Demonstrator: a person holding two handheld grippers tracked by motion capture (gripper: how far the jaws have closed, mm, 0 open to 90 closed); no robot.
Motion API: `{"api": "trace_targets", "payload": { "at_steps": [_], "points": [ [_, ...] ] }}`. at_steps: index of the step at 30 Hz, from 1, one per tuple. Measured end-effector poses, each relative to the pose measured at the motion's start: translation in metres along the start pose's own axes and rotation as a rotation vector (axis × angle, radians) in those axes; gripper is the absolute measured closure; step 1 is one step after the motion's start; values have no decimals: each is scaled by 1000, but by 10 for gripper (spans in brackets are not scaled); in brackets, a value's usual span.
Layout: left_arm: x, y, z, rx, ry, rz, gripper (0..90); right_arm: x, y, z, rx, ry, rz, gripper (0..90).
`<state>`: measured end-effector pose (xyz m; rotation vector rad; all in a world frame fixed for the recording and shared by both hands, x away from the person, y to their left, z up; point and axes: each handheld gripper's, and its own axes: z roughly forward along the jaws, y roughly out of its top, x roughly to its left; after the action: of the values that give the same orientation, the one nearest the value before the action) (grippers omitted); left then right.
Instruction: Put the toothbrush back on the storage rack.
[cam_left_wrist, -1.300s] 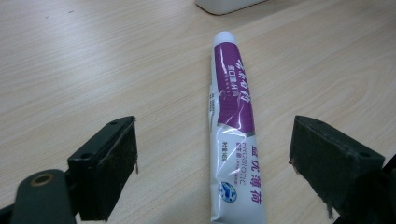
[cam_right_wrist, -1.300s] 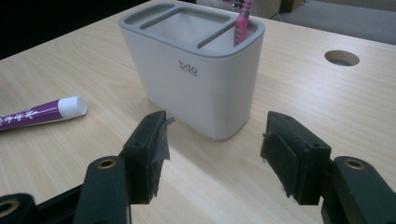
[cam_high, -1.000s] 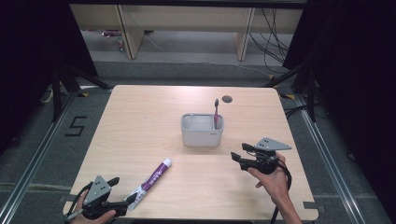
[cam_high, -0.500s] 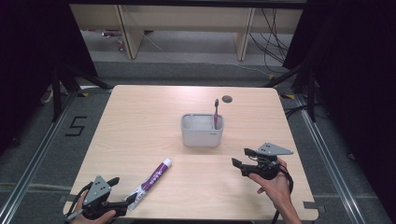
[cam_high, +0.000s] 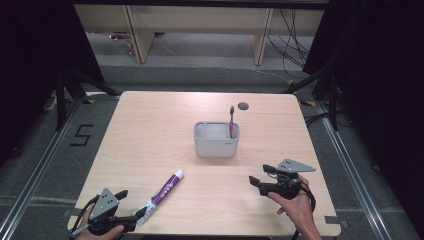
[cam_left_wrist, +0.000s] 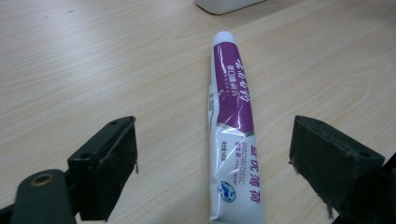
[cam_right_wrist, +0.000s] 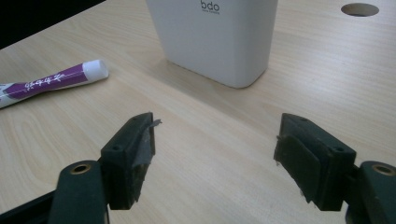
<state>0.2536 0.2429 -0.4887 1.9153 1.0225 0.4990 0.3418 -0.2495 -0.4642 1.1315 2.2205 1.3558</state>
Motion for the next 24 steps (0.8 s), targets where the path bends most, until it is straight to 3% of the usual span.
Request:
{"api": "trace_targets", "payload": {
  "at_steps": [1,3,4,5,9,10,13,19,20,21,23,24],
  "points": [
    [0,0,0,0,0,0,148,1,-1,-2,27,8,25,280],
    [0,0,0,0,1,0,148,3,-3,-2,21,17,47,280],
    [0,0,0,0,1,0,148,1,-3,-3,15,7,9,280],
    [0,0,0,0,2,1,148,1,-4,-3,14,0,5,280],
    [0,0,0,5,7,1,148,2,-7,-5,20,5,6,274],
    [0,0,0,6,7,2,148,5,-9,-6,25,13,29,272],
    [0,0,0,0,1,1,148,6,-11,-5,19,-5,21,262],
    [0,0,0,4,6,3,148,7,-16,-8,35,15,11,251],
    [-1,0,0,4,6,3,148,9,-17,-9,44,20,36,251],
    [-1,0,0,4,6,2,148,7,-17,-10,44,3,-6,250],
    [-1,0,0,5,6,3,148,10,-19,-10,45,4,25,250],
    [-1,0,0,4,6,2,148,8,-21,-12,58,7,1,248]
  ]
}}
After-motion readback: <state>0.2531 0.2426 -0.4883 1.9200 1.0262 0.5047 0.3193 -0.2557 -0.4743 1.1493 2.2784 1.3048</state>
